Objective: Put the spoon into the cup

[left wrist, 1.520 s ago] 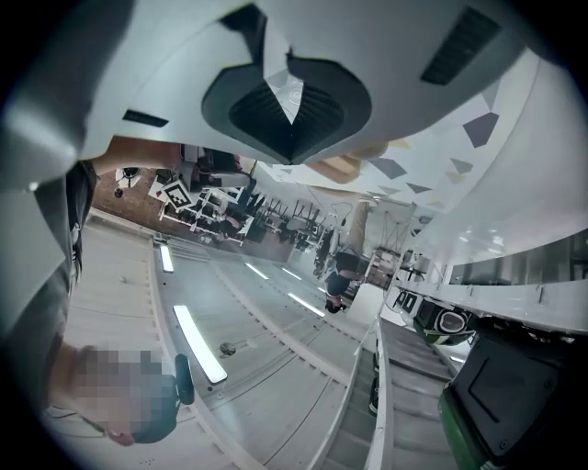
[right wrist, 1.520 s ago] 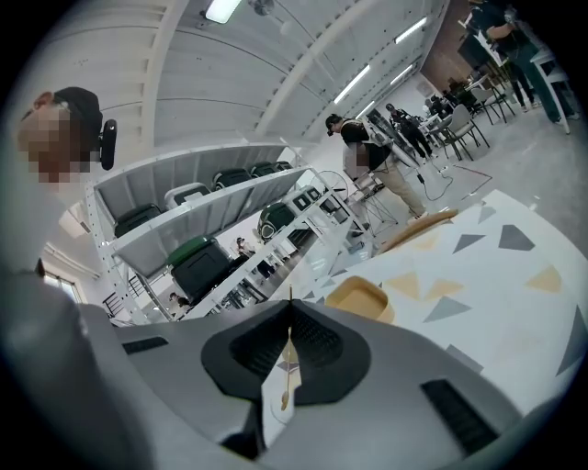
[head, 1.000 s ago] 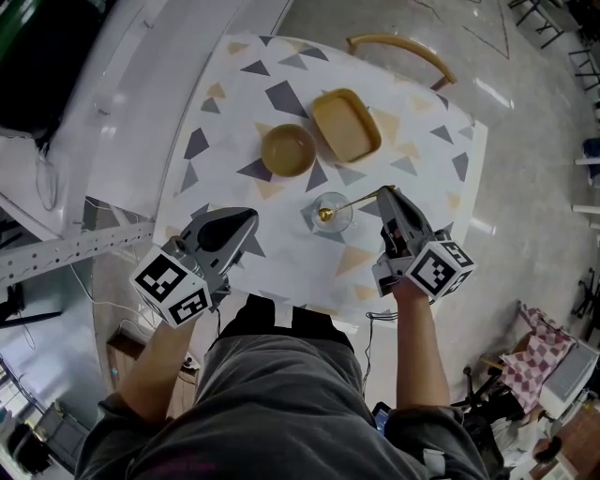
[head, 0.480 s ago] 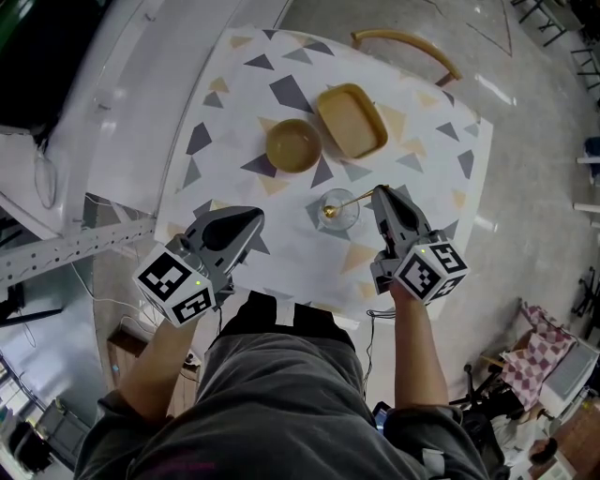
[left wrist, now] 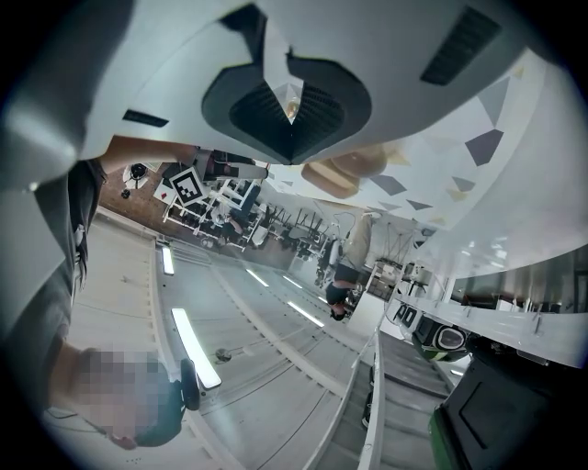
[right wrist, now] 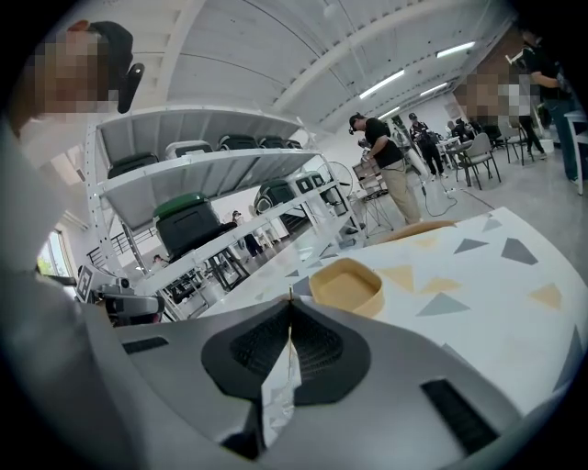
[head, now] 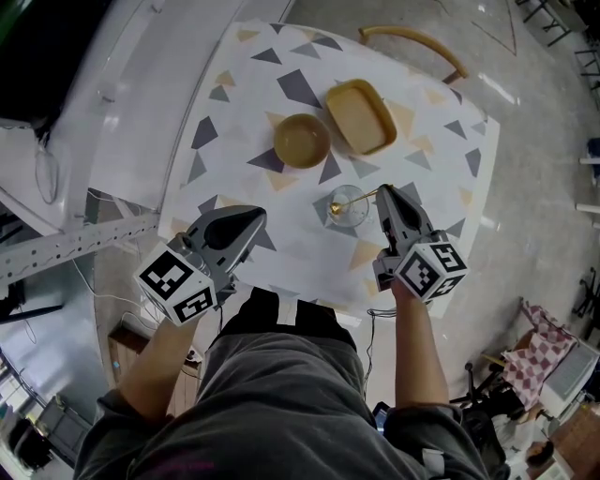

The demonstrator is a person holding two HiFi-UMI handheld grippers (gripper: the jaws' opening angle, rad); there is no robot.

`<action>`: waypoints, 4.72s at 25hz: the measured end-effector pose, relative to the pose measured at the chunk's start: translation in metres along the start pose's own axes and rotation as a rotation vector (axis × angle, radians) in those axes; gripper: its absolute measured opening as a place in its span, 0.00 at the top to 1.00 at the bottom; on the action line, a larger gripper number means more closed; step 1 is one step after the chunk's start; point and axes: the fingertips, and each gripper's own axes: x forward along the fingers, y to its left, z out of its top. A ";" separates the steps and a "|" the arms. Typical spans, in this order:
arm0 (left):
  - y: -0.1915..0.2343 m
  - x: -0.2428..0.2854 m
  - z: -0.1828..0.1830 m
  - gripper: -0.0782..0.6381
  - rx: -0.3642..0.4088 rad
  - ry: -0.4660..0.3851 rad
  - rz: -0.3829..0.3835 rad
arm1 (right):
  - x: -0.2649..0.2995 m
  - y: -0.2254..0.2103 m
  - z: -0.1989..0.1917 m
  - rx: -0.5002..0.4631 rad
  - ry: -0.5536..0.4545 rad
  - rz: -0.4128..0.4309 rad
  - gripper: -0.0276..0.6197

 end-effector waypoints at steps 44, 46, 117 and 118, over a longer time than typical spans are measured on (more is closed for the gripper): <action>-0.018 -0.016 0.005 0.87 0.027 -0.025 -0.024 | -0.012 0.008 -0.004 0.015 -0.008 -0.013 0.79; -0.021 -0.017 0.005 0.87 0.030 -0.026 -0.029 | -0.017 0.010 -0.004 0.015 -0.012 -0.018 0.79; -0.080 -0.077 0.039 0.87 0.166 -0.118 -0.195 | -0.137 0.131 -0.009 -0.089 -0.147 -0.045 0.92; -0.080 -0.077 0.040 0.87 0.165 -0.119 -0.195 | -0.137 0.132 -0.009 -0.092 -0.146 -0.042 0.92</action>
